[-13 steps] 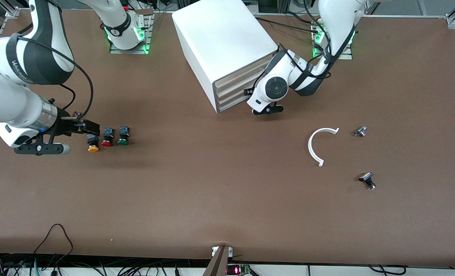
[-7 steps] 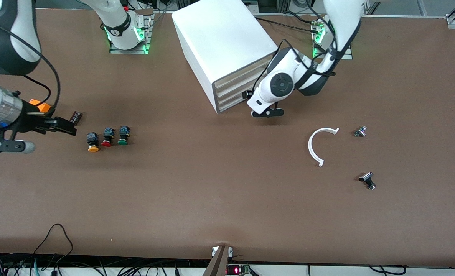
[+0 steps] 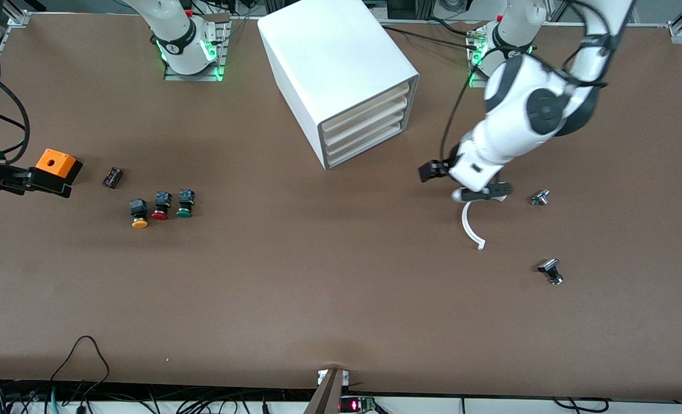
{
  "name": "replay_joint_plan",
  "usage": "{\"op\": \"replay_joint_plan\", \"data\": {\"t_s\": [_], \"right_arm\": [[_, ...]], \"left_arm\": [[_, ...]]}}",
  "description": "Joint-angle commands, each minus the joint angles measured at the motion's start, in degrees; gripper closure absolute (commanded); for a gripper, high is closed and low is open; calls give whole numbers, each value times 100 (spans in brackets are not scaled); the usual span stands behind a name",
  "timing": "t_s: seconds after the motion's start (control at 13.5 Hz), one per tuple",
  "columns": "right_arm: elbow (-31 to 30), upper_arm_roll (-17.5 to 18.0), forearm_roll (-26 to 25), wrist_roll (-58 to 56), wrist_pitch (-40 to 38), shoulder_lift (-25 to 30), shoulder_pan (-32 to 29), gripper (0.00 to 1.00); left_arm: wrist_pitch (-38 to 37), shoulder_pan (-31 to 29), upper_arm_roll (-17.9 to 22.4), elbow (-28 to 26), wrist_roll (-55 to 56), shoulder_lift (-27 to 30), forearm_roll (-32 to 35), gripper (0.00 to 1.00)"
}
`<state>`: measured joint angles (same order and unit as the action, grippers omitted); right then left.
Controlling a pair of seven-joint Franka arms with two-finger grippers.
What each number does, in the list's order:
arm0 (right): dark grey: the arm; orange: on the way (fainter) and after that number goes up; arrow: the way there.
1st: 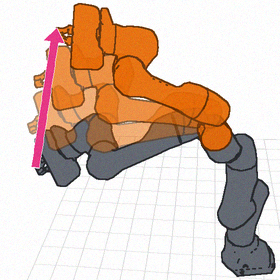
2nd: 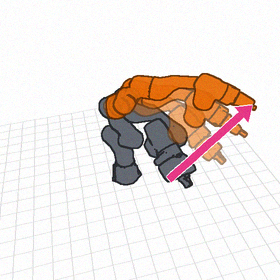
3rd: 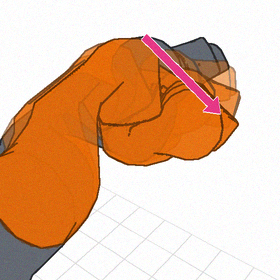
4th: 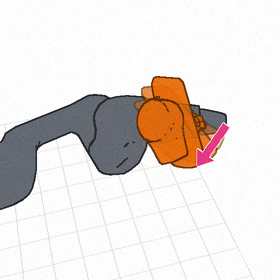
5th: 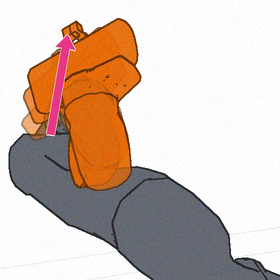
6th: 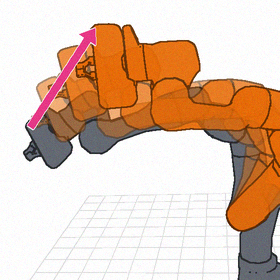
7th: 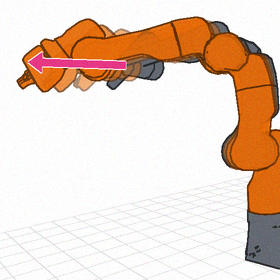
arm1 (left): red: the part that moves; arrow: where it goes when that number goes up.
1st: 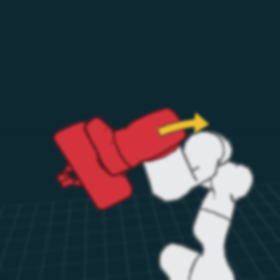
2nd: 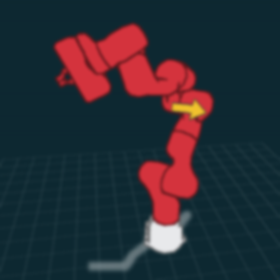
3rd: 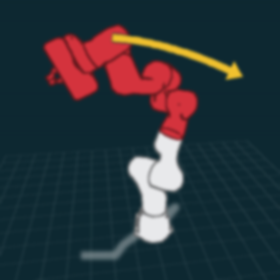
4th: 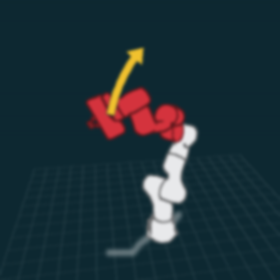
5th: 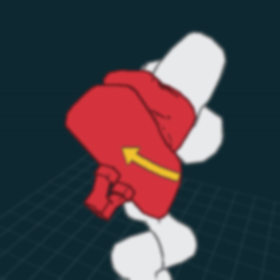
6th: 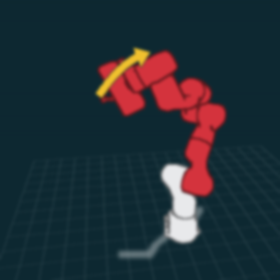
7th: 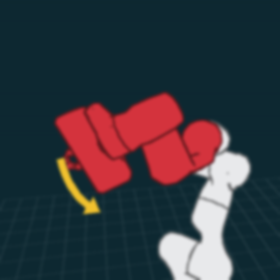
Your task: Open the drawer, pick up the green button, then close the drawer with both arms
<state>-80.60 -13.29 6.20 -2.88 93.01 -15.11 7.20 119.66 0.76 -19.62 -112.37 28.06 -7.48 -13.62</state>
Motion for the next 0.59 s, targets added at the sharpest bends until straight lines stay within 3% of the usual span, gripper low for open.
{"op": "replay_joint_plan", "data": {"t_s": [0.0, 0.15, 0.3, 0.52], "right_arm": [[-167, 599, -58, -38, -107, 281, -482, 0], [-167, 591, -172, -20, -326, 316, -482, 0], [-62, 609, -347, -38, -467, 307, -482, 0], [-26, 565, -523, -55, -792, 325, -482, 0]], "left_arm": [[-1150, 12, 527, 809, -108, 344, 314, 1], [-1872, 12, 845, 1505, -108, 440, 702, 1], [-2191, 12, 1047, 1771, -108, 571, 1123, 1], [-2332, 12, 1521, 2113, -117, 625, 1213, 1]]}}
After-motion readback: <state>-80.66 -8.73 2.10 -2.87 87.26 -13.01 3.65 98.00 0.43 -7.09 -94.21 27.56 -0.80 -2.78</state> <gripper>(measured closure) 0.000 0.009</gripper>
